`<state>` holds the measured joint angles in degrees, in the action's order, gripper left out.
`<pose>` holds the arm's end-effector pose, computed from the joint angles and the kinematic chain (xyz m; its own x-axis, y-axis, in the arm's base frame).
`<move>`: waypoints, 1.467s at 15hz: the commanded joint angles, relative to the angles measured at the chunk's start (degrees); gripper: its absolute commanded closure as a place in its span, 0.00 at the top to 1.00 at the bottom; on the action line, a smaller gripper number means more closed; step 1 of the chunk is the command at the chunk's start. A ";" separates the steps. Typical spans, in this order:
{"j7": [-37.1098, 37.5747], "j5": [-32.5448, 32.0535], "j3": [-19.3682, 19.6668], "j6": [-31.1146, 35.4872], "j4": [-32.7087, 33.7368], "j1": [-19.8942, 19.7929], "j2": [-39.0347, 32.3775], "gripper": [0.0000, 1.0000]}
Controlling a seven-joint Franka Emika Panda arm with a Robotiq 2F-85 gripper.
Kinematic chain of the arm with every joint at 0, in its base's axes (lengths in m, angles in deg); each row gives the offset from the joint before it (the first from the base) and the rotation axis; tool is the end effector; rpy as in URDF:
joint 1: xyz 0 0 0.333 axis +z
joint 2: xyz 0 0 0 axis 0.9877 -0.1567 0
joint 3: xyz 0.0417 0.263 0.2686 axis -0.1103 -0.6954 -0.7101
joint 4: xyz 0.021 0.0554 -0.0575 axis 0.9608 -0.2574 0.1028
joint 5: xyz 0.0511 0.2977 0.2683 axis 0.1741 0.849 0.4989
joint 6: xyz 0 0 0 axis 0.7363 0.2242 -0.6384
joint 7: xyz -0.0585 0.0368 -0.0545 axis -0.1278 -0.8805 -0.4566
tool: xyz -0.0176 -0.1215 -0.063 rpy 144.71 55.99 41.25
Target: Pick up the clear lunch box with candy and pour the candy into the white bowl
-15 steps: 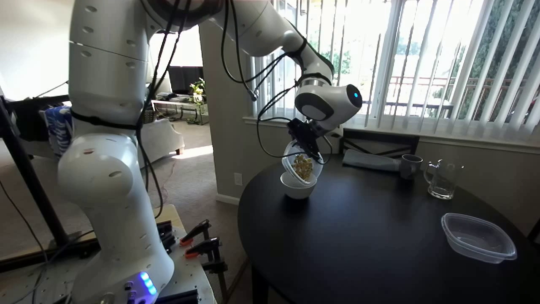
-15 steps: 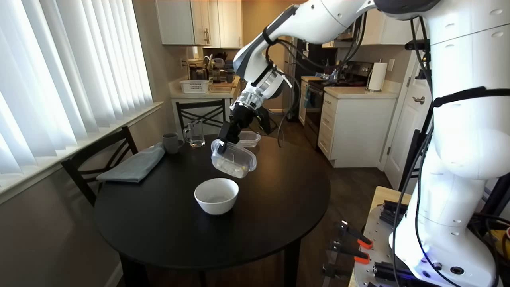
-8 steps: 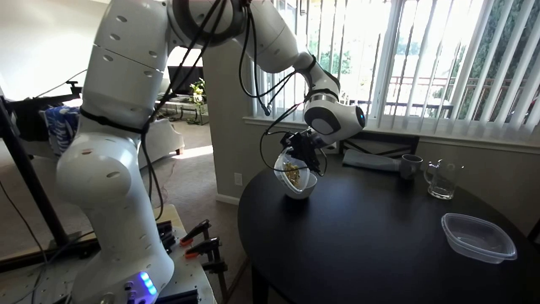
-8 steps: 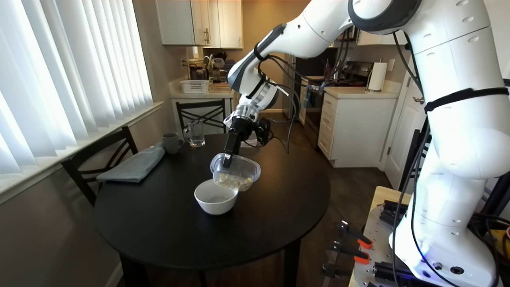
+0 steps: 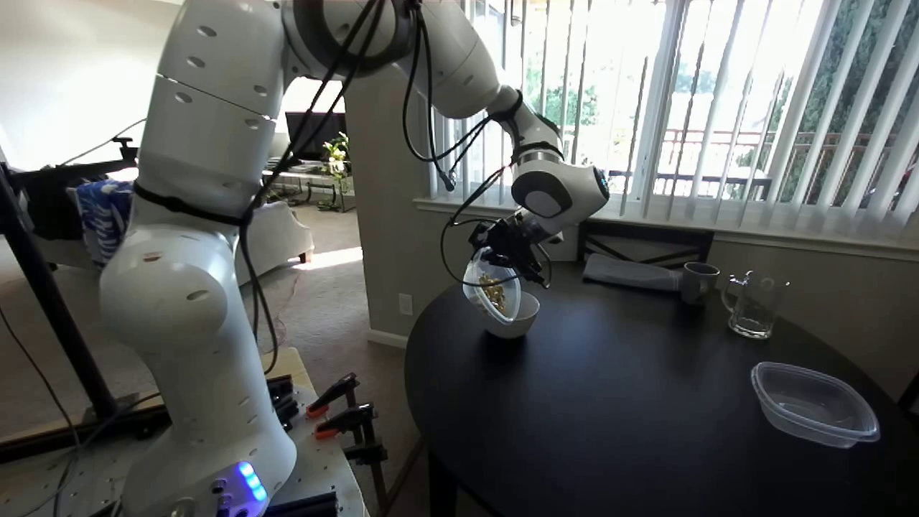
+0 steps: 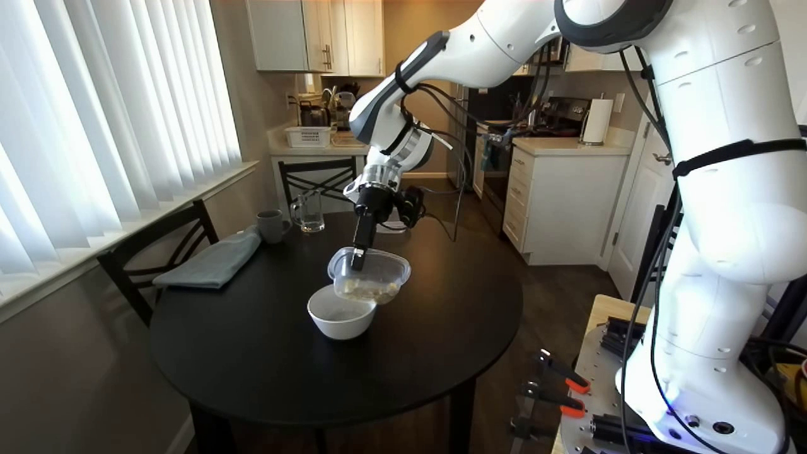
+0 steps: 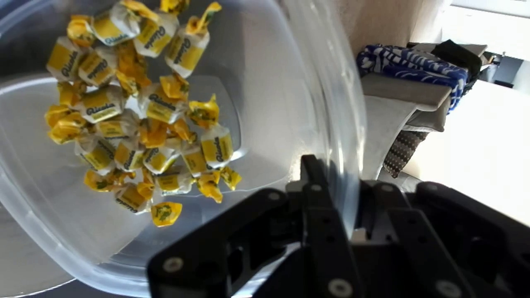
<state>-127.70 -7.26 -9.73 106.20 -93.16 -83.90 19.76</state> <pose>0.6089 0.0673 0.2920 0.8510 0.4911 0.1861 0.4409 -0.4756 -0.7612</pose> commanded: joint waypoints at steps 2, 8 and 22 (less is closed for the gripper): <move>-1.52 -1.79 -1.39 2.88 -2.20 0.90 4.06 0.04; -1.49 -2.13 -2.91 -1.02 0.97 1.17 3.95 0.04; -2.06 0.58 -3.59 -25.09 23.89 -1.61 -11.05 0.04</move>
<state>-130.79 -7.68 -12.36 84.91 -76.75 -85.04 14.86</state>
